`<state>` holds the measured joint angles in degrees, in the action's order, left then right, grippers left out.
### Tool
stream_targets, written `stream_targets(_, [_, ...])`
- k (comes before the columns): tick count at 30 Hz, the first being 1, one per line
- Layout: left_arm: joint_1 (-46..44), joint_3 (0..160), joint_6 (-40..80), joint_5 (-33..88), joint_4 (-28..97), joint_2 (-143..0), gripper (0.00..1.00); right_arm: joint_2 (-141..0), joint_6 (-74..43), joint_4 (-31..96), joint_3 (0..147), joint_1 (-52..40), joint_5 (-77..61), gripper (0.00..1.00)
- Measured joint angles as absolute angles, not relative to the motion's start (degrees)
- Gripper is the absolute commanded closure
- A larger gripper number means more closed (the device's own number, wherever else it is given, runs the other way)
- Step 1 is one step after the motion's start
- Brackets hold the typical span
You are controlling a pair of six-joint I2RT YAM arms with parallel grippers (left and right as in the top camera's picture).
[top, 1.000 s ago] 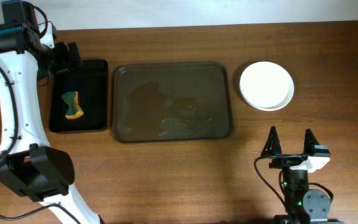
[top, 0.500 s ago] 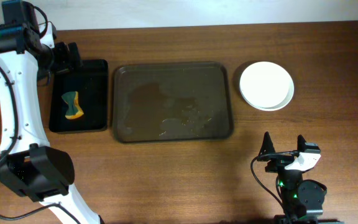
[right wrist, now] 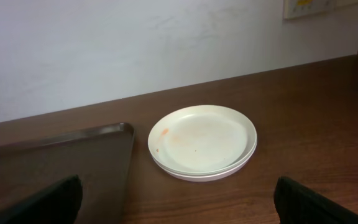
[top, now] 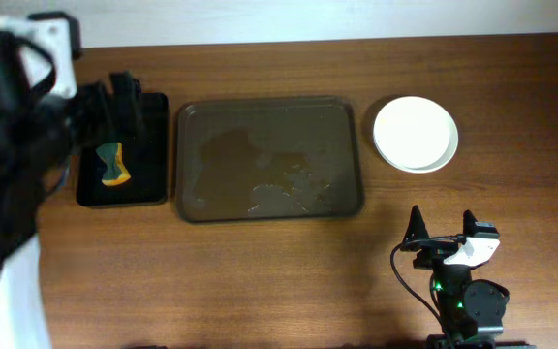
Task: Clean dirty plates on tray and stack at the side
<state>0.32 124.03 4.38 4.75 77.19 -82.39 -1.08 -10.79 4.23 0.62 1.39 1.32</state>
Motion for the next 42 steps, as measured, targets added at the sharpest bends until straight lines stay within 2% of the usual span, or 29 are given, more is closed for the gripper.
stream_targets(2, [0.4,115.46,4.34,1.45,75.5,-75.44,0.01,-1.19,-10.76,4.23,0.62,1.39,1.17,0.02])
stream_targets(6, [0.45,77.58,1.45,-3.97,41.39,-60.47,0.01,-1.39,-10.79,4.32,0.67,1.39,0.93,0.02])
stream_targets(9, [0.45,48.12,-1.89,-4.78,18.63,-43.4,0.01,-1.45,-10.79,4.29,0.69,1.39,0.95,0.02])
stream_targets(12, [0.45,26.68,-4.43,-4.97,7.35,-27.29,0.01,-1.41,-10.79,4.23,0.69,1.39,0.93,0.02])
stream_targets(15, [0.45,12.29,-6.04,-4.99,5.1,-12.95,0.01,-1.34,-10.79,4.29,0.69,1.39,0.95,0.02])
stream_targets(21, [0.69,2.28,-6.52,-4.97,2.61,-3.42,0.01,-1.34,-10.74,4.29,0.69,1.39,0.93,0.02])
stream_targets(23, [2.42,1.21,-10.2,-2.83,4.58,-0.99,0.01,-1.34,-10.79,4.29,0.69,1.39,0.93,0.02])
stream_targets(28, [2.66,1.15,-13.98,-0.4,4.73,-0.95,0.01,-1.34,-10.76,4.29,0.69,1.39,0.93,0.02])
stream_targets(42, [2.66,1.15,-14.0,-0.38,4.75,-0.95,0.01,-1.34,-10.79,4.29,0.69,1.39,0.93,0.02])
